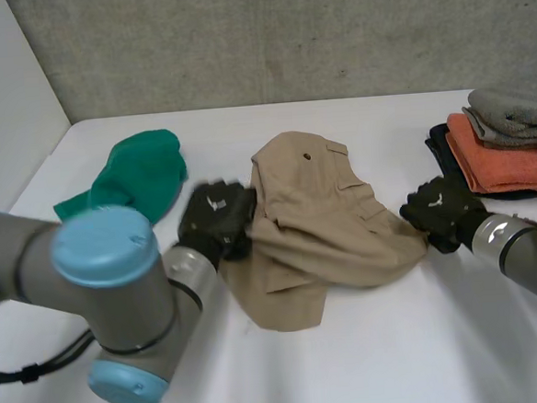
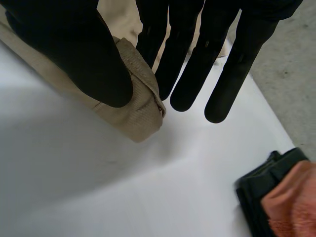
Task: Fold the laundry.
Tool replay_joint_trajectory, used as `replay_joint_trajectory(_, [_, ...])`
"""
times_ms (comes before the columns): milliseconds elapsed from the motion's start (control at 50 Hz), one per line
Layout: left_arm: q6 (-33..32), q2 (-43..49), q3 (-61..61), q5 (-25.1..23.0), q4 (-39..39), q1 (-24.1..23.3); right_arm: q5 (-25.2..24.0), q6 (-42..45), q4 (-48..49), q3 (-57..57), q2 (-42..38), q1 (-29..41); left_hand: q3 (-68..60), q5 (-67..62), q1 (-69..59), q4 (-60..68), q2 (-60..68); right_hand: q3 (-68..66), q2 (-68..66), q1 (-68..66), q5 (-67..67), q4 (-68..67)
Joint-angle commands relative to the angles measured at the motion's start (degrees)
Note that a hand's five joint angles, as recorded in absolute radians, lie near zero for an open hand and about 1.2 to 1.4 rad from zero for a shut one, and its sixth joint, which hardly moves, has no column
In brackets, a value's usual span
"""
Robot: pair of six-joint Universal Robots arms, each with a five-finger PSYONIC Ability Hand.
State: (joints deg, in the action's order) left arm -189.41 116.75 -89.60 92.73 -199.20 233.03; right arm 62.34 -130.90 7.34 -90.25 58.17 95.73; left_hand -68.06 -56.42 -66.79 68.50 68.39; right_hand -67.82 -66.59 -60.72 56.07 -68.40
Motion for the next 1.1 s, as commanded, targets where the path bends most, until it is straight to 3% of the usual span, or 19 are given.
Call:
replay_joint_trajectory(20, [0.18, -13.73, 4.86, -0.18, 3.55, 0.85, 0.32, -13.11, -3.19, 5.49, 15.87, -0.28, -11.94, -13.58, -13.21, 11.5, 11.61, -12.18, -13.41, -19.28, 13.93, -11.6])
replay_joint_trajectory(200, [1.15, -24.37, 20.67, -0.35, 16.99, -1.0, 0.58, -21.14, -19.2, 23.87, 30.32, -0.72, -11.94, -13.58, -13.21, 11.5, 11.61, -12.18, -13.41, -19.28, 13.93, -11.6])
replay_joint_trajectory(280, [1.24, -27.45, 26.13, -0.27, 18.32, -0.65, 2.42, -24.65, -22.98, 32.65, 34.45, -2.47, -11.94, -13.58, -13.21, 11.5, 11.61, -12.18, -13.41, -19.28, 13.93, -11.6])
replay_joint_trajectory(460, [1.15, -28.6, 32.91, -0.18, 18.5, 1.2, 6.03, -28.27, -23.07, 39.62, 29.11, -2.22, -11.94, -13.58, -13.21, 11.5, 11.61, -12.18, -13.41, -19.28, 13.93, -11.6])
replay_joint_trajectory(600, [0.89, -16.22, 32.56, -1.23, 18.06, 5.59, 15.24, -28.01, -22.99, 41.12, 15.25, 6.91, -11.94, -13.58, -13.21, 11.5, 11.61, -12.18, -13.41, -19.28, 13.93, -11.6])
replay_joint_trajectory(720, [0.97, 0.81, 36.5, -7.19, 10.35, 12.62, 20.09, -27.92, -19.92, 41.12, 4.15, 10.26, -11.94, -13.58, -13.21, 11.5, 11.61, -12.18, -13.41, -19.28, 13.93, -11.6])
replay_joint_trajectory(880, [1.15, 23.04, 50.19, -12.57, 1.72, 14.2, 30.99, -26.34, -1.04, 43.31, -12.01, 15.71, -11.94, -13.58, -13.21, 11.5, 11.61, -12.18, -13.41, -19.28, 13.93, -11.6])
replay_joint_trajectory(960, [1.15, 30.19, 57.59, -13.1, 0.83, 14.91, 31.35, -24.67, 9.15, 44.72, -16.94, 16.59, -11.94, -13.58, -13.21, 11.5, 11.61, -10.08, -11.3, -17.18, 11.83, -9.5])
replay_joint_trajectory(980, [1.15, 30.98, 58.91, -12.92, 0.75, 15.17, 31.0, -24.49, 12.31, 45.24, -18.17, 16.59, -2.97, -4.61, -4.24, 2.53, 2.64, 18.92, 17.7, 11.82, -17.17, 19.5])
replay_joint_trajectory(1000, [1.15, 31.51, 60.06, -12.75, 0.66, 15.43, 30.82, -24.49, 13.48, 45.51, -18.71, 16.59, 12.11, 10.47, 10.84, -12.55, -12.44, 33.2, 31.97, 26.1, -31.45, 33.78])
replay_joint_trajectory(1020, [1.24, 32.04, 62.07, -12.48, 0.4, 15.96, 29.95, -24.49, 15.75, 46.55, -19.93, 16.59, 57.06, 55.42, 55.79, -57.5, -57.39, 57.82, 56.59, 50.72, -56.07, 58.4])
replay_joint_trajectory(1040, [1.33, 32.05, 63.13, -12.4, -0.39, 15.96, 29.33, -24.4, 16.38, 47.26, -20.64, 16.68, 53.18, 51.54, 51.91, -53.62, -53.51, 57.82, 56.59, 50.72, -56.07, 58.4])
replay_joint_trajectory(1100, [1.68, 31.17, 62.88, -11.52, -1.19, 15.79, 28.8, -24.31, 14.9, 47.97, -20.12, 16.51, 58.06, 56.42, 56.79, -58.5, -58.39, 57.82, 56.59, 50.72, -56.07, 58.4])
